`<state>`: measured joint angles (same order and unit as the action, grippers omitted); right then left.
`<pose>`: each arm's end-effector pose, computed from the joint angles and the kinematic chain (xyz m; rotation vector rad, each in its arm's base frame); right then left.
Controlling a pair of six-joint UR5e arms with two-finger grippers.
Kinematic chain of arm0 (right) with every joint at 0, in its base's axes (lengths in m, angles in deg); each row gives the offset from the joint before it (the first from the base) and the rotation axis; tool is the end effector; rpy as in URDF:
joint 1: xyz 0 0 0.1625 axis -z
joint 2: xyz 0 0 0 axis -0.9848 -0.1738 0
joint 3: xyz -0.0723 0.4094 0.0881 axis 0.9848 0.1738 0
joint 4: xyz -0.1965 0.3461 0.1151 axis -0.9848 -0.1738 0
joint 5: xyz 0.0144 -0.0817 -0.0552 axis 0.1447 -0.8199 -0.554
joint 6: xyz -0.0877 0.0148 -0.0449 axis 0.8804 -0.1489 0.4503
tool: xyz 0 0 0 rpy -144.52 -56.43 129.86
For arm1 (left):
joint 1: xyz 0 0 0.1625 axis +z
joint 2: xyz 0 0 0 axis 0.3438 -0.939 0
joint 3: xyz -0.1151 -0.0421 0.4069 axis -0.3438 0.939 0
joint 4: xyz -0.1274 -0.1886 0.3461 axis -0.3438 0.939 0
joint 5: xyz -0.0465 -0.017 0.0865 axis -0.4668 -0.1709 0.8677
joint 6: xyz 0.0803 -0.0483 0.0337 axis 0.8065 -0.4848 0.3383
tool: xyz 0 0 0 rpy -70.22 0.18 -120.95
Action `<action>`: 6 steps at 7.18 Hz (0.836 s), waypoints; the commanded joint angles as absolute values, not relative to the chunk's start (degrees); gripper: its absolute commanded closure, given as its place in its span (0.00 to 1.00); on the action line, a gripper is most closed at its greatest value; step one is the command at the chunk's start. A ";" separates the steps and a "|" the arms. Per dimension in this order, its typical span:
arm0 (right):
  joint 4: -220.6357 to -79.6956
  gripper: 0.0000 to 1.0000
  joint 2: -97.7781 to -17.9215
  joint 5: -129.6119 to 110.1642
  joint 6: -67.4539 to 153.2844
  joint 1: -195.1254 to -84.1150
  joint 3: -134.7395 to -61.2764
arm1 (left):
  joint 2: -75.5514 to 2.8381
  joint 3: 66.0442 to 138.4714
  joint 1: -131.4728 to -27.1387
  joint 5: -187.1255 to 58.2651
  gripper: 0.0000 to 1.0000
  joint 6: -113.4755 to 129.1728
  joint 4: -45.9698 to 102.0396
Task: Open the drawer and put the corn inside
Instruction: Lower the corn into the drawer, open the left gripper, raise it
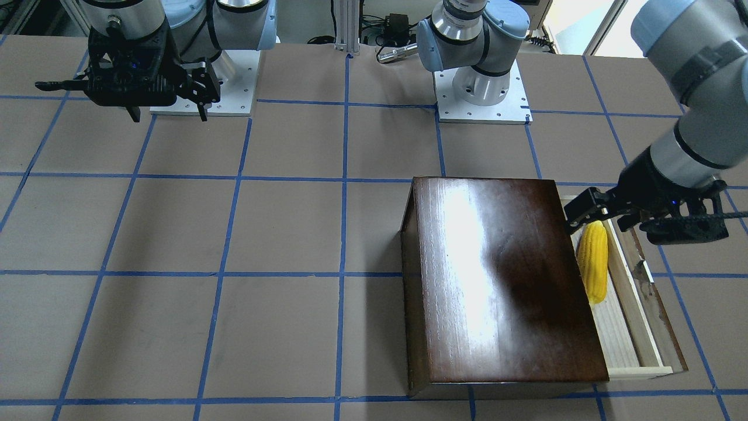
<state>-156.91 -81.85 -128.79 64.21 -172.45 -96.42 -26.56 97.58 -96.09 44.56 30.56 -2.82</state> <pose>0.1424 -0.4504 0.4978 0.1977 -3.0292 -0.1097 0.0019 -0.5760 0.4376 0.1637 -3.0885 -0.0269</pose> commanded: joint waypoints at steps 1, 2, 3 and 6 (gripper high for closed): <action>-156.91 0.00 -81.82 -128.72 64.16 -172.45 -96.42 | -22.49 95.06 -105.15 44.64 0.00 20.85 3.92; -156.91 0.00 -81.82 -128.72 64.25 -172.45 -96.42 | -20.82 95.48 -109.19 44.64 0.00 19.52 5.43; -156.91 0.00 -81.82 -128.72 64.25 -172.45 -96.42 | -19.41 95.92 -112.10 44.90 0.00 19.33 6.06; -156.91 0.00 -81.82 -128.72 64.25 -172.45 -96.42 | -17.55 97.24 -112.75 45.26 0.00 19.59 7.91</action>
<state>-156.92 -81.88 -128.72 64.25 -172.45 -96.42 -18.06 96.84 -112.52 45.17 19.47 7.57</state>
